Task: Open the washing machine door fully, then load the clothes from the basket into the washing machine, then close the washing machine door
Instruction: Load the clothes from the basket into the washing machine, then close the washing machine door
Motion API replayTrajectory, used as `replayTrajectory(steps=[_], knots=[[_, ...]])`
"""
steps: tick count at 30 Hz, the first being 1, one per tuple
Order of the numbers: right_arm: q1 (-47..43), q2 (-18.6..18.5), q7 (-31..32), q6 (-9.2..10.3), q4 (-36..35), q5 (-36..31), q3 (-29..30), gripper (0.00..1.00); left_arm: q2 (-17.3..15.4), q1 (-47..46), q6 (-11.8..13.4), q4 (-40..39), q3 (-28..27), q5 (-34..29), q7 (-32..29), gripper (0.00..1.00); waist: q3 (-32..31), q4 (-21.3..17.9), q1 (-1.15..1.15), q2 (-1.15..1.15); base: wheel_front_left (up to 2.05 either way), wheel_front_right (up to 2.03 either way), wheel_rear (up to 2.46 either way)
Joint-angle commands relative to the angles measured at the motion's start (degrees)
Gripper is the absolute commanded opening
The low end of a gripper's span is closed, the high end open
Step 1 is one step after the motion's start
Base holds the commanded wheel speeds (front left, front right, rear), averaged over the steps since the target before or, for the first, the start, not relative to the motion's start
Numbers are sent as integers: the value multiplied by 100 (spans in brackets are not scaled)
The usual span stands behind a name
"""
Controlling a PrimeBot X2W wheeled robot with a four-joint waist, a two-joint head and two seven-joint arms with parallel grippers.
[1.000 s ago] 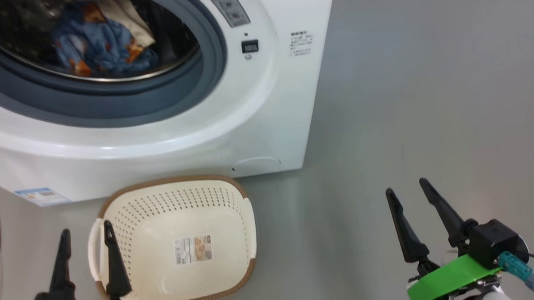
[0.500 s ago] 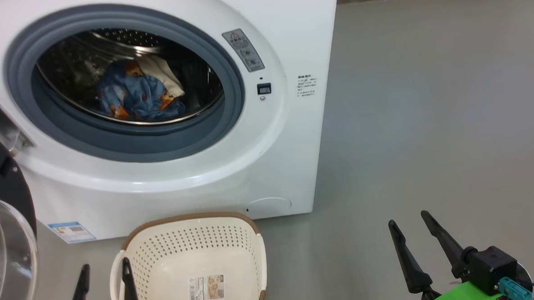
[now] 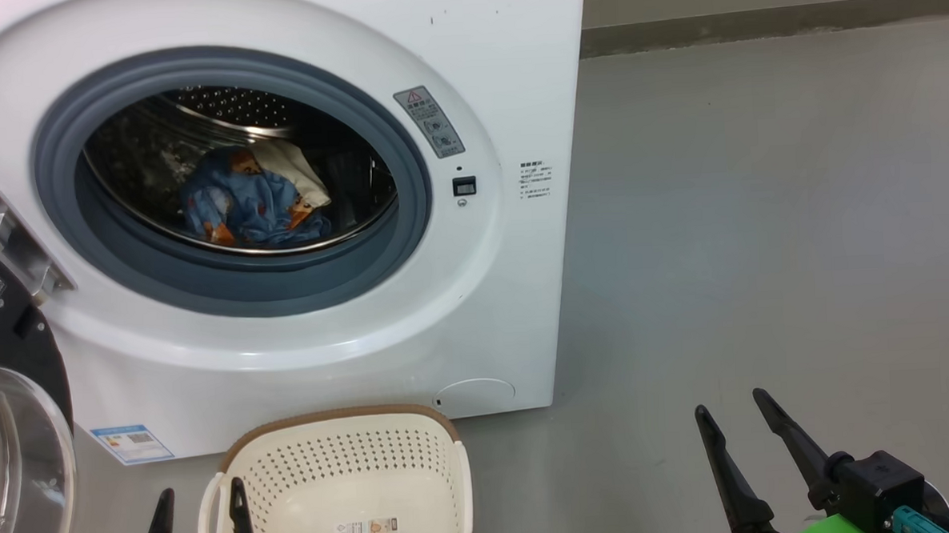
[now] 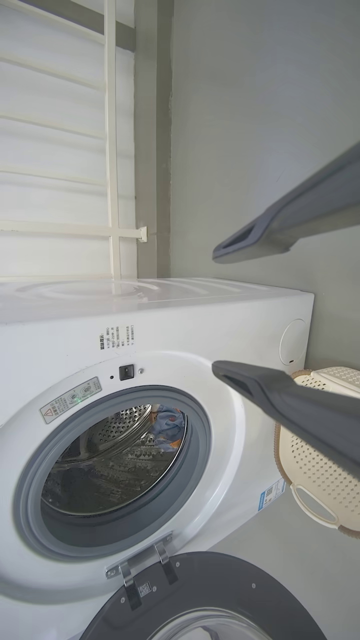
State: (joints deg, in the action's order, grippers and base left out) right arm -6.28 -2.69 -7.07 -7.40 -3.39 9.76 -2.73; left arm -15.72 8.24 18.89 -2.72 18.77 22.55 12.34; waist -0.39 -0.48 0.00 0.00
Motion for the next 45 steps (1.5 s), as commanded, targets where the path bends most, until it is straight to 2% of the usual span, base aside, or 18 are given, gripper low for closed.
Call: replayTrajectory(steps=[1,30,45], knots=[[42,-19,21,-9,-175,11,-112,100,-114,-138,-20,-144,-208,31,10,100,-9,-5,0,0,0,0,0],[21,-19,26,-9,-189,15,-87,100,-150,-207,55,-93,-152,27,48,100,-2,35,0,0,-4,4,0],[41,-19,37,-9,-185,23,-66,100,-165,-259,68,-100,-114,16,84,100,26,65,0,0,-131,131,0]])
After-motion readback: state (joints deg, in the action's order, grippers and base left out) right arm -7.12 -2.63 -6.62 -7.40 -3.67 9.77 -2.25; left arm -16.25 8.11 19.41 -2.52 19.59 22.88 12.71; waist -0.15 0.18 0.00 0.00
